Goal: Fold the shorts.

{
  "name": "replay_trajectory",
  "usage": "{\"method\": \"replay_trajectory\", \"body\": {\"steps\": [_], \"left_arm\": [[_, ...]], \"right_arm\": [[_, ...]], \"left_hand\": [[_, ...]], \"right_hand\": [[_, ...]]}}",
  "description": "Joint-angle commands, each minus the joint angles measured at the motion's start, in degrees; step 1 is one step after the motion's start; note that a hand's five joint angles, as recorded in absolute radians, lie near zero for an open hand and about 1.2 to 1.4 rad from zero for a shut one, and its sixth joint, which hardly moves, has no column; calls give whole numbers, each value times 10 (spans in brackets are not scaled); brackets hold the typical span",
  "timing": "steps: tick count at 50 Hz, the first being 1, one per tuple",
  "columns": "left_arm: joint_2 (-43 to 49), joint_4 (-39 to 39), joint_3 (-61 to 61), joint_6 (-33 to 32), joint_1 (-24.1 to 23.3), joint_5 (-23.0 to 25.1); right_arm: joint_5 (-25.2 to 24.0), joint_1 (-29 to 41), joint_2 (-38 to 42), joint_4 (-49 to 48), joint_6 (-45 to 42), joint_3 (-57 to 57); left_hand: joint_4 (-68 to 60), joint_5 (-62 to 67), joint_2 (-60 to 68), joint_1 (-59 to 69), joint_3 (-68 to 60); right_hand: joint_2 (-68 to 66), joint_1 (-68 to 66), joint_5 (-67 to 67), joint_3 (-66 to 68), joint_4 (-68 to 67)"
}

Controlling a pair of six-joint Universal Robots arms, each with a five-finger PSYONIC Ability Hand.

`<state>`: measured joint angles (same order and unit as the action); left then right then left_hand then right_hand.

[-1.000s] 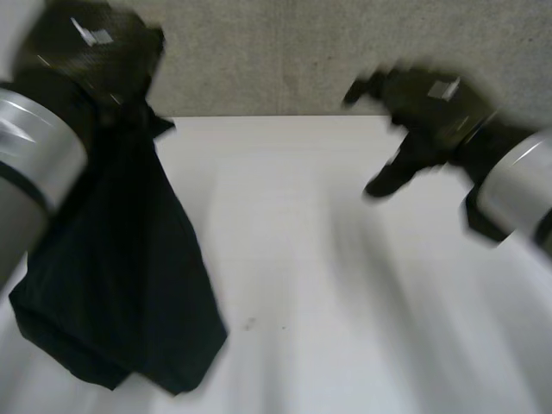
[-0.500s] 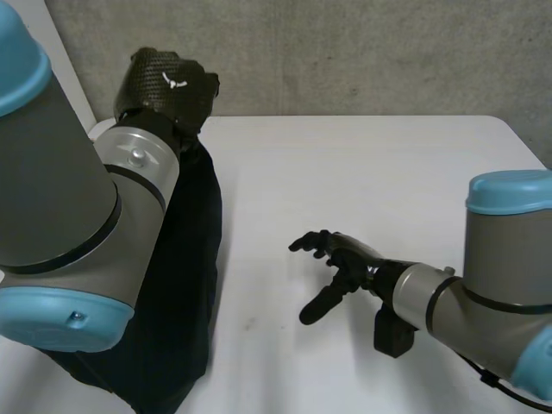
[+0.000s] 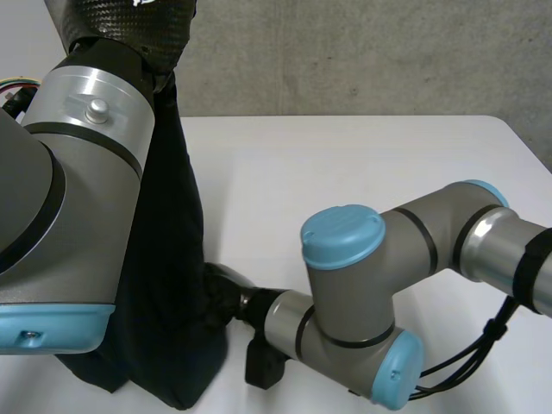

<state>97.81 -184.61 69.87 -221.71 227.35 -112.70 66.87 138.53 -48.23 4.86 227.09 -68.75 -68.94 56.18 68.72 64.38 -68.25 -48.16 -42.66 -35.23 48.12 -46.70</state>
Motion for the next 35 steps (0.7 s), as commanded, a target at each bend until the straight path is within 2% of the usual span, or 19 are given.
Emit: {"method": "replay_trajectory", "body": {"steps": [1,5,6,9,10,13,19,24,29,35], "left_arm": [[-2,3,9,1,3,-1],[-25,2,22,1,5,1],[-33,2,25,1,6,1],[-60,3,37,1,9,2],[-67,4,40,1,11,2],[-95,6,57,5,23,4],[-141,7,112,31,55,4],[-146,35,143,93,61,5],[-168,84,130,133,57,8],[-239,89,82,130,61,10]], "right_arm": [[48,-9,-1,-8,-9,12],[83,-65,-31,-18,-129,-4],[89,-100,-65,-18,-232,-17],[95,-151,-130,-16,-403,-42],[98,-178,-169,-12,-503,-49],[107,-190,-232,-2,-638,-55],[111,-196,-303,21,-668,-39],[102,-196,-354,68,-678,-23],[101,-187,-362,117,-713,15],[106,-188,-397,154,-734,70]], "left_hand": [[-111,138,113,156,-117],[-111,138,113,156,-117],[-111,138,113,156,-117],[-111,138,113,156,-117],[-111,138,113,156,-117],[-111,138,113,156,-117],[-111,138,113,156,-117],[-111,138,113,156,-117],[-111,138,113,156,-117],[-111,138,113,156,-117]], "right_hand": [[-318,-373,-348,319,-333],[-318,-373,-348,319,-333],[-318,-373,-348,319,-333],[-318,-373,-348,319,-333],[-318,-373,-348,319,-333],[-318,-373,-348,319,-333],[-318,-373,-348,319,-333],[-318,-373,-348,319,-333],[-318,-373,-348,319,-333],[-318,-373,-348,319,-333]]}}
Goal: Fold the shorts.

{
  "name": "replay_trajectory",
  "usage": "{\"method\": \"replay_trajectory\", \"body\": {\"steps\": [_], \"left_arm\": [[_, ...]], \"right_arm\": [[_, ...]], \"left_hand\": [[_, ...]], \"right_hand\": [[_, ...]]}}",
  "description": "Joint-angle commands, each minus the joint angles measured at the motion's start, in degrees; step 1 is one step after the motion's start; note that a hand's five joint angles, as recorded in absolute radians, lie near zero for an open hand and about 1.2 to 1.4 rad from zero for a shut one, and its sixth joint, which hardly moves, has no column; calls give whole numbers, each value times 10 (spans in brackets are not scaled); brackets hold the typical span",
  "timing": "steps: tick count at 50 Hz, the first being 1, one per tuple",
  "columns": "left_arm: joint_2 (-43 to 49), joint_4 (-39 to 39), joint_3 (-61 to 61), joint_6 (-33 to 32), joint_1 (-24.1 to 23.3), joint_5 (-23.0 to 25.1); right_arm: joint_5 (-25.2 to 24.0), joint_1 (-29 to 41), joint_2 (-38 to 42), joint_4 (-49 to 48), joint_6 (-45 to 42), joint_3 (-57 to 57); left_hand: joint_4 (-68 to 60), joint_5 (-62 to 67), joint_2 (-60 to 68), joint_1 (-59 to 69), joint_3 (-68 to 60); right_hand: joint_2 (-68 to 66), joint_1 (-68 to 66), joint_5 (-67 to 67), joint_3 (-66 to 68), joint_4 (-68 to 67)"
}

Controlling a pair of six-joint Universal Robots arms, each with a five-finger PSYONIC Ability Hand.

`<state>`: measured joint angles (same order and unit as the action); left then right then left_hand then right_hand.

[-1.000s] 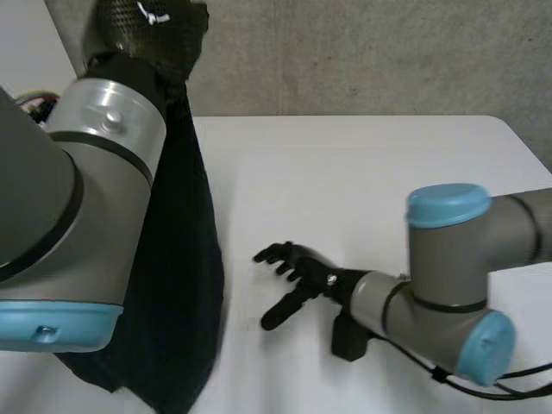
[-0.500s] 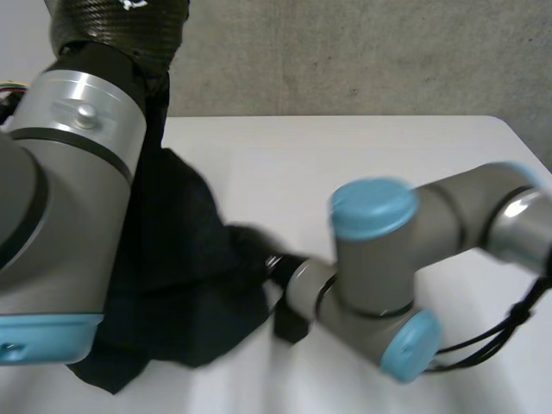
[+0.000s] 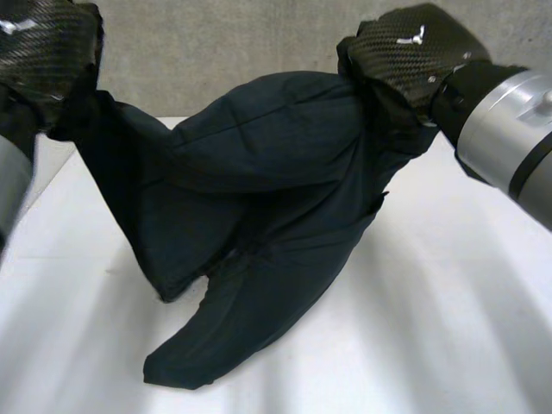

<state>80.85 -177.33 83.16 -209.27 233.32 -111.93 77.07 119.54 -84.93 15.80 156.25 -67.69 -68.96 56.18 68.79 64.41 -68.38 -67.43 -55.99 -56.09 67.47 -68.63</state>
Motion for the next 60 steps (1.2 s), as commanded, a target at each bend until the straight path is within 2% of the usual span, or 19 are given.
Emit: {"method": "replay_trajectory", "body": {"steps": [1,8,17,21,27,31,35,36,38,41,42,43,44,45,46,47,51,57,60], "left_arm": [[-80,17,-59,4,2,2],[-134,19,-117,-27,2,2],[-126,16,-120,-38,1,14],[-55,1,-114,-33,5,17],[124,-82,-135,-39,8,24],[250,-133,-195,-39,45,31],[380,-170,-283,-39,81,33],[406,-179,-305,-40,85,32],[478,-205,-363,-40,91,34],[546,-238,-418,-40,93,34],[556,-245,-425,-40,93,34],[563,-252,-426,-40,93,35],[566,-258,-424,-37,92,35],[567,-269,-412,-34,89,36],[566,-276,-404,-33,87,36],[565,-281,-394,-32,86,36],[531,-298,-327,-15,79,36],[390,-293,-173,32,63,34],[316,-259,-83,60,34,33]], "right_arm": [[4,3,-49,60,-29,79],[-3,-8,-97,120,-30,167],[-13,-36,-68,152,-30,205],[-9,-31,5,152,-31,197],[-6,-25,127,127,-31,221],[14,-17,236,60,-31,276],[76,-7,344,-44,-37,344],[95,-4,384,-99,-48,365],[106,-1,422,-159,-64,377],[89,1,475,-264,-96,380],[81,2,485,-283,-103,378],[74,2,495,-297,-108,377],[59,2,509,-300,-113,374],[54,2,514,-294,-115,373],[52,2,516,-285,-115,370],[53,2,515,-275,-113,367],[67,2,475,-193,-97,326],[67,-16,362,-119,-41,206],[58,-49,307,-89,-37,124]], "left_hand": [[-110,138,112,156,-116],[-110,138,112,156,-116],[-110,138,112,156,-116],[-110,138,112,156,-116],[-110,138,112,156,-116],[-110,138,112,156,-116],[-110,138,112,156,-116],[-110,138,112,156,-116],[-110,138,112,156,-116],[-110,138,112,156,-116],[-57,85,59,103,-63],[141,-114,-140,-96,136],[396,-369,-395,-351,391],[574,-546,-572,-528,568],[522,-495,-521,-477,517],[582,-554,-580,-536,576],[590,-562,-588,-544,584],[590,-562,-588,-544,584],[579,-551,-577,-534,573]], "right_hand": [[-126,-240,-139,125,-114],[-126,-240,-139,125,-114],[-126,-240,-139,125,-114],[-126,-240,-139,125,-114],[-126,-240,-139,125,-114],[-126,-240,-139,125,-114],[-126,-240,-139,125,-114],[-126,-240,-139,125,-114],[-126,-240,-139,125,-114],[-121,-236,-135,121,-109],[94,-21,80,-94,106],[387,273,374,-388,399],[574,460,561,-575,586],[574,460,561,-575,586],[574,460,561,-575,586],[574,460,561,-575,586],[574,460,561,-575,586],[574,460,561,-575,586],[574,460,561,-575,586]]}}
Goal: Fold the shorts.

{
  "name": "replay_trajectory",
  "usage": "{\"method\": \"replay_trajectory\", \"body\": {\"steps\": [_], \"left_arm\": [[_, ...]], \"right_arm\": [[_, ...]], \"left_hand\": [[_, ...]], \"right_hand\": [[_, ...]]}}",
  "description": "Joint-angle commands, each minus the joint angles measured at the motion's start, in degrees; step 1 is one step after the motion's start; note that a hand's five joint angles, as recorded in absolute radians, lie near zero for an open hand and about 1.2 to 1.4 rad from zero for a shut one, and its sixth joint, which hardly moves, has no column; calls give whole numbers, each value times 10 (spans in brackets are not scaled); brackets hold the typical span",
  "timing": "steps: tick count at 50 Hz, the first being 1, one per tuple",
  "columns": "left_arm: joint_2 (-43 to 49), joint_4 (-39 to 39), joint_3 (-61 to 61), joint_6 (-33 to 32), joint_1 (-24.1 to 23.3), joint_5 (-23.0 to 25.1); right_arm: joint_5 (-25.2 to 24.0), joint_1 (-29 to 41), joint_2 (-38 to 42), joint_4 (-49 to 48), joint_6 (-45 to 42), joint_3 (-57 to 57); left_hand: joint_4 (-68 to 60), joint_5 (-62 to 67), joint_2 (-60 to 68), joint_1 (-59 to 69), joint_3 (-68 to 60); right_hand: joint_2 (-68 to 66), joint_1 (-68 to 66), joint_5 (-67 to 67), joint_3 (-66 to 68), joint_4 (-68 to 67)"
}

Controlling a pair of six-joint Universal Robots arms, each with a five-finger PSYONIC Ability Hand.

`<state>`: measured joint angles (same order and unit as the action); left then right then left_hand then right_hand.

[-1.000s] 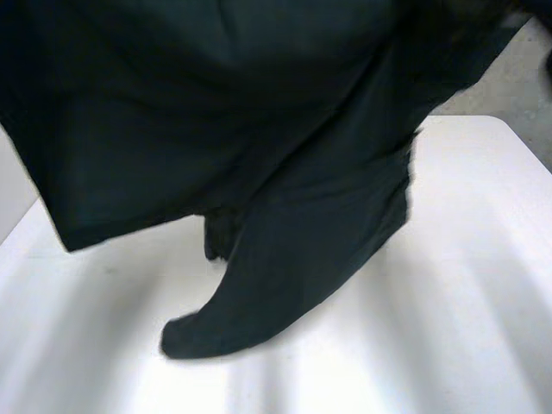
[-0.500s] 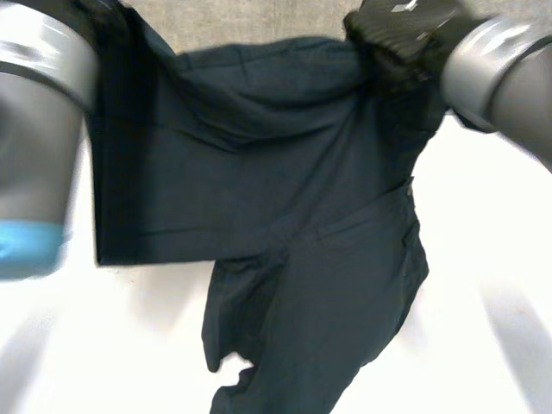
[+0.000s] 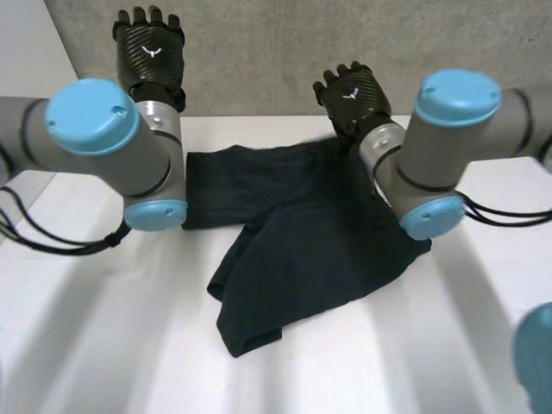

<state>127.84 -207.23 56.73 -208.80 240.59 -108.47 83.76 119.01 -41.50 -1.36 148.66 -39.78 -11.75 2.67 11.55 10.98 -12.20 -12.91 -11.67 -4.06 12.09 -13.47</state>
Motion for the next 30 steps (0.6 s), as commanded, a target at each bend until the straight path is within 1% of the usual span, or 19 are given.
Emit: {"method": "replay_trajectory", "body": {"steps": [1,2,3,5,6,7,9,10,11,13,14,15,16,19,22,25,30], "left_arm": [[-170,53,203,63,-49,-2],[-184,70,224,71,-59,-2],[-208,106,261,89,-79,-2],[-224,145,292,111,-102,-2],[-227,165,306,124,-114,-2],[-230,207,331,158,-138,-2],[-229,249,350,199,-159,-2],[-227,269,358,222,-169,-2],[-225,301,372,273,-183,2],[-215,326,382,329,-191,3],[-206,333,385,352,-192,2],[-189,336,386,391,-194,3],[-182,335,385,409,-194,3],[-163,332,376,436,-191,3],[-153,328,369,437,-184,3],[-138,327,361,437,-173,4],[-108,319,344,437,-175,0]], "right_arm": [[-13,-53,-139,91,37,-174],[-20,-61,-149,101,31,-194],[-39,-77,-167,120,13,-234],[-54,-91,-176,134,-7,-262],[-73,-109,-183,146,-33,-294],[-82,-119,-186,148,-47,-309],[-98,-140,-187,149,-75,-338],[-113,-159,-186,146,-107,-359],[-122,-167,-184,142,-124,-367],[-140,-180,-176,133,-157,-379],[-155,-192,-162,120,-182,-383],[-163,-199,-150,111,-190,-383],[-171,-205,-141,103,-196,-383],[-199,-221,-112,67,-198,-380],[-230,-226,-96,44,-196,-375],[-241,-225,-81,35,-191,-373],[-241,-222,-63,17,-185,-362]], "left_hand": [[-1,-8,3,9,3],[-6,-3,8,14,-2],[-8,-1,10,16,-4],[-8,-1,10,16,-4],[-13,4,15,21,-9],[-18,9,20,26,-14],[-20,11,22,28,-15],[-22,12,24,29,-17],[-43,34,45,51,-39],[-65,56,67,73,-61],[-70,61,72,78,-66],[-77,68,79,85,-73],[-86,76,87,93,-81],[-106,97,108,113,-101],[-106,97,108,113,-101],[-104,95,106,112,-100],[-101,91,103,108,-96]], "right_hand": [[29,17,41,-21,35],[29,17,41,-21,35],[29,17,41,-21,35],[29,17,41,-21,35],[29,17,41,-21,35],[29,17,41,-21,35],[29,17,41,-21,35],[27,14,38,-19,32],[22,9,33,-13,27],[8,-4,20,0,14],[-34,-46,-22,42,-28],[-61,-73,-49,69,-55],[-89,-102,-78,97,-84],[-168,-181,-157,177,-163],[-210,-223,-199,219,-205],[-212,-225,-201,220,-207],[-254,-267,-243,262,-249]]}}
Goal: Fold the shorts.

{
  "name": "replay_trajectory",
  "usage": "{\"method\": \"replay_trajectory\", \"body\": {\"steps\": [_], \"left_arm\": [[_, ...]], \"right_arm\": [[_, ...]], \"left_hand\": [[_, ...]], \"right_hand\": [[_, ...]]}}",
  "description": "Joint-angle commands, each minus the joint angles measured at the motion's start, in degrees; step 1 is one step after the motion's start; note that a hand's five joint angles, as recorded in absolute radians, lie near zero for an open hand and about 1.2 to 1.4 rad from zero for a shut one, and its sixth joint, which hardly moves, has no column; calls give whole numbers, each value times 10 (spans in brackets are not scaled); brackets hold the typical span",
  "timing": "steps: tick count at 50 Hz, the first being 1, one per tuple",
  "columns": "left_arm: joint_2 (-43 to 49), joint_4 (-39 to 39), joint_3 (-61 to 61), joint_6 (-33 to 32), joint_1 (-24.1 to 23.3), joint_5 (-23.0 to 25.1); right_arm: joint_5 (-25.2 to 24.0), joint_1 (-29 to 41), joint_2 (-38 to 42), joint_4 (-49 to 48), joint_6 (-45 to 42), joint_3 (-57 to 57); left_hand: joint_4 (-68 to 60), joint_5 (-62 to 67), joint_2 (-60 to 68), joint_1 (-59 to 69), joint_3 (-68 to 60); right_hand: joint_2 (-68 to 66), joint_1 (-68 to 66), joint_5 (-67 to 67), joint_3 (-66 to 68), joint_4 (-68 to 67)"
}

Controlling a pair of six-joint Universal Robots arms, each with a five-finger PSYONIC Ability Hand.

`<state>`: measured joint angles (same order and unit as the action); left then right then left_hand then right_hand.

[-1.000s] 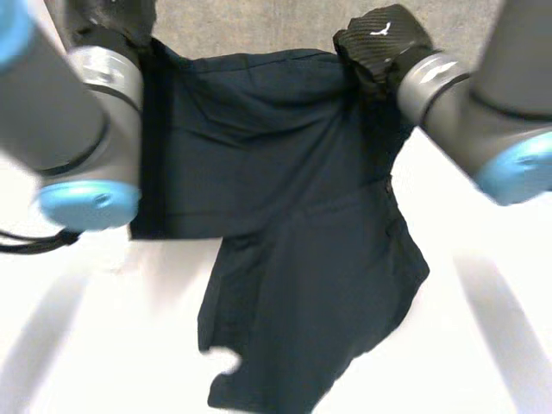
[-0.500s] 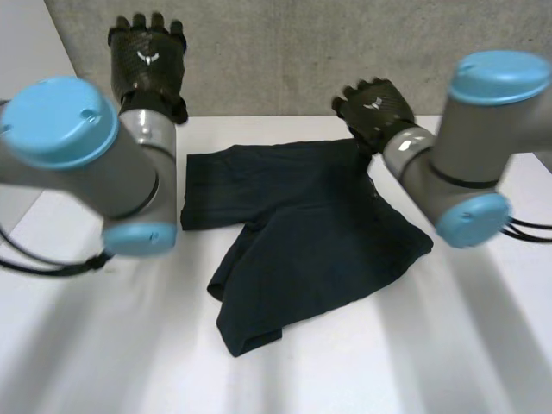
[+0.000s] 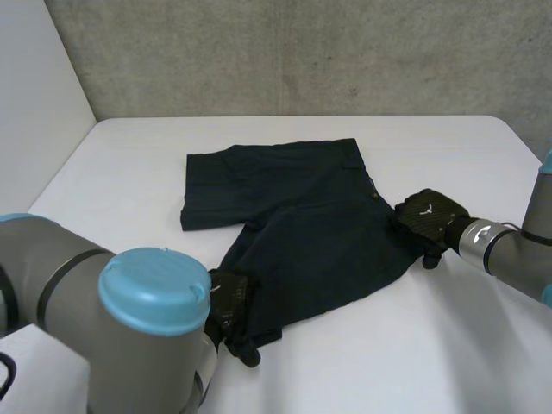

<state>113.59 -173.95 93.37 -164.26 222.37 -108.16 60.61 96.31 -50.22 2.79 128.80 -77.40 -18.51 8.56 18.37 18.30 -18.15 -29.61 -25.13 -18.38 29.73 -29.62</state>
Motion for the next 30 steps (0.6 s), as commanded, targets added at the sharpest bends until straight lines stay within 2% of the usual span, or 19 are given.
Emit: {"method": "replay_trajectory", "body": {"steps": [1,3,9,13,17,21,25,29,30], "left_arm": [[42,-21,-28,-10,7,-6],[48,-28,-33,-11,7,-6],[77,-51,-54,-48,8,-29],[95,-61,-64,-83,9,-58],[103,-75,-67,-101,10,-88],[97,-75,-67,-120,11,-93],[61,-75,-68,-170,14,-89],[17,-74,-65,-271,21,-80],[3,-73,-62,-318,25,-72]], "right_arm": [[-9,5,25,-26,15,15],[-10,5,27,-30,20,16],[-10,6,32,-36,53,24],[-15,6,29,-35,69,24],[-16,6,27,-34,81,25],[-9,7,25,-27,87,24],[1,4,1,10,87,13],[17,0,-53,74,90,-5],[21,0,-64,86,88,-10]], "left_hand": [[-41,41,43,44,-45],[-67,66,68,69,-70],[-260,260,261,262,-264],[-348,347,349,350,-351],[-469,468,470,471,-472],[-600,599,601,602,-603],[-615,614,616,617,-619],[-615,614,616,617,-619],[-615,614,616,617,-619]], "right_hand": [[-89,-134,-101,88,-89],[-97,-142,-110,96,-97],[-158,-203,-170,157,-158],[-247,-292,-259,246,-247],[-503,-548,-516,502,-503],[-504,-549,-516,503,-504],[-504,-549,-516,503,-504],[-504,-549,-516,503,-504],[-504,-549,-516,503,-504]]}}
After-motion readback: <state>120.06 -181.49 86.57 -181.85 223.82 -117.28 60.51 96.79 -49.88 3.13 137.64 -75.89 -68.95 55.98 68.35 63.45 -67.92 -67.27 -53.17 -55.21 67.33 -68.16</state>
